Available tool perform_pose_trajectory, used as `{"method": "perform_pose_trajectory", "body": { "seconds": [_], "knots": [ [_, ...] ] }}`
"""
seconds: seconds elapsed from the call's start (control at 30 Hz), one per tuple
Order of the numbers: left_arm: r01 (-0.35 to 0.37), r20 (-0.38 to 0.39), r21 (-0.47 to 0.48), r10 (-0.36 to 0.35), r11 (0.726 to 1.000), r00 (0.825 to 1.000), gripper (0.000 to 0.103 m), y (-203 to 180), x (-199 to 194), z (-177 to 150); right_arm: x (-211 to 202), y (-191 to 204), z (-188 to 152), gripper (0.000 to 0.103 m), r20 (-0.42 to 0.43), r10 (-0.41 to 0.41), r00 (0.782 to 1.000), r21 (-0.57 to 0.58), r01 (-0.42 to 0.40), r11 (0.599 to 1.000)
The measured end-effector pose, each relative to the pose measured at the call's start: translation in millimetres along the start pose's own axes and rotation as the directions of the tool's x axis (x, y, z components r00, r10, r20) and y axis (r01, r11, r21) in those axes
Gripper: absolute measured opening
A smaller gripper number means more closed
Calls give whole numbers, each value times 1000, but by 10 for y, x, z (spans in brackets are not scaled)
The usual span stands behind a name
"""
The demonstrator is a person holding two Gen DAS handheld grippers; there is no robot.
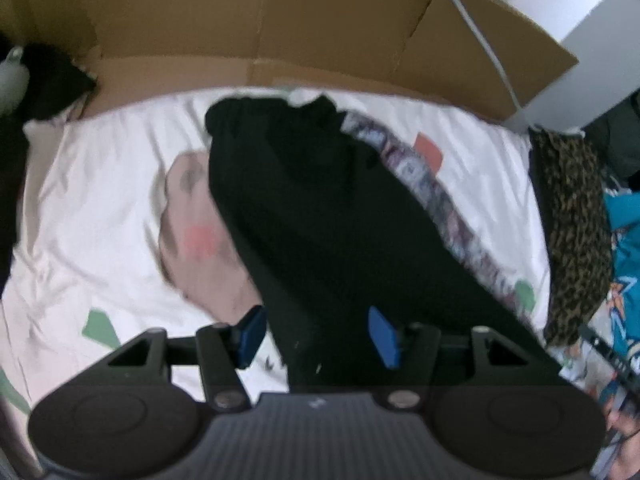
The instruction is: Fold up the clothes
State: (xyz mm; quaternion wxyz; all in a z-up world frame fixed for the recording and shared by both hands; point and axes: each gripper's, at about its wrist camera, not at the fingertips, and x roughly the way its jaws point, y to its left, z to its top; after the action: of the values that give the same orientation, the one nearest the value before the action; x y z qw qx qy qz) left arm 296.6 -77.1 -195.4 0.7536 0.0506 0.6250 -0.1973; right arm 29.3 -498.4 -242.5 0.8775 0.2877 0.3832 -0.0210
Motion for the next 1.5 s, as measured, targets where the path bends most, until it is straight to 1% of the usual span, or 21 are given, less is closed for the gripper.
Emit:
{"method": "perform_pose_trajectory", "body": {
  "seconds": [0.1, 0.2, 0.3, 0.4, 0.5, 0.6, 0.7, 0.77, 0.83, 0.93, 1.03, 1.07, 1.13, 1.2, 1.23, 1.27, 1.3, 1.37, 1.4, 1.47, 1.5],
  "knots": [
    [-18, 10, 4, 18, 1000, 1000, 60, -139, -13, 240, 1, -23, 71, 16, 32, -28, 999, -11, 28, 1000],
    [-56, 42, 17, 55, 998, 998, 60, -322, 34, 452, 2, -51, 140, 16, 63, -52, 997, -17, 53, 998],
    [-76, 44, 19, 75, 997, 996, 60, -476, 118, 627, 13, -106, 185, 16, 91, -46, 995, 17, 45, 999],
    [-100, 56, 15, 99, 995, 993, 59, -630, 264, 783, 61, -58, 184, 16, 80, 12, 997, -18, -11, 1000],
    [-104, 57, -30, 105, 994, 993, 58, -731, 465, 921, 121, 18, 192, 16, 86, 44, 995, -22, -42, 999],
    [-97, 36, -70, 99, 993, 994, 51, -823, 729, 1037, 195, 90, 224, 16, 89, 62, 994, -9, -61, 998],
    [-120, 22, -96, 123, 988, 992, 41, -866, 935, 1069, 273, 192, 241, 16, 81, 77, 994, -37, -75, 997],
    [-129, 11, -140, 132, 982, 991, 32, -843, 1051, 1096, 318, 252, 238, 16, 72, 88, 994, -55, -84, 995],
    [-135, 1, -175, 137, 975, 991, 28, -805, 1134, 1131, 356, 301, 232, 16, 62, 95, 994, -71, -90, 993],
    [-159, -7, -206, 161, 966, 987, 27, -763, 1214, 1173, 411, 373, 216, 16, 45, 105, 993, -100, -100, 990],
    [-181, -20, -226, 181, 957, 983, 28, -733, 1286, 1184, 492, 457, 196, 19, 21, 106, 994, -136, -102, 985],
    [-194, -27, -242, 193, 951, 981, 31, -707, 1316, 1175, 530, 506, 193, 25, 9, 99, 995, -161, -96, 982],
    [-215, -41, -275, 212, 937, 976, 36, -650, 1378, 1151, 619, 654, 194, 28, -29, 101, 994, -239, -105, 965],
    [-225, -58, -310, 217, 924, 974, 36, -578, 1445, 1110, 706, 793, 203, 31, -67, 116, 991, -295, -131, 947],
    [-229, -67, -328, 220, 917, 973, 36, -542, 1479, 1090, 750, 868, 203, 34, -82, 121, 989, -318, -141, 938],
    [-233, -74, -338, 221, 912, 973, 38, -515, 1511, 1071, 794, 938, 200, 41, -96, 126, 987, -339, -151, 929],
    [-235, -77, -337, 223, 912, 972, 40, -500, 1541, 1054, 839, 996, 188, 44, -105, 131, 986, -353, -160, 922],
    [-241, -86, -337, 225, 910, 970, 47, -464, 1600, 1015, 952, 1153, 155, 46, -123, 132, 984, -386, -170, 907],
    [-238, -88, -351, 221, 906, 971, 48, -430, 1623, 990, 1025, 1243, 133, 46, -137, 129, 982, -407, -175, 897],
    [-221, -84, -393, 205, 892, 975, 55, -350, 1652, 938, 1171, 1424, 79, 46, -180, 127, 975, -446, -196, 873],
    [-211, -81, -413, 195, 886, 978, 56, -314, 1662, 913, 1209, 1484, 40, 46, -205, 126, 971, -459, -209, 864]
  ]
}}
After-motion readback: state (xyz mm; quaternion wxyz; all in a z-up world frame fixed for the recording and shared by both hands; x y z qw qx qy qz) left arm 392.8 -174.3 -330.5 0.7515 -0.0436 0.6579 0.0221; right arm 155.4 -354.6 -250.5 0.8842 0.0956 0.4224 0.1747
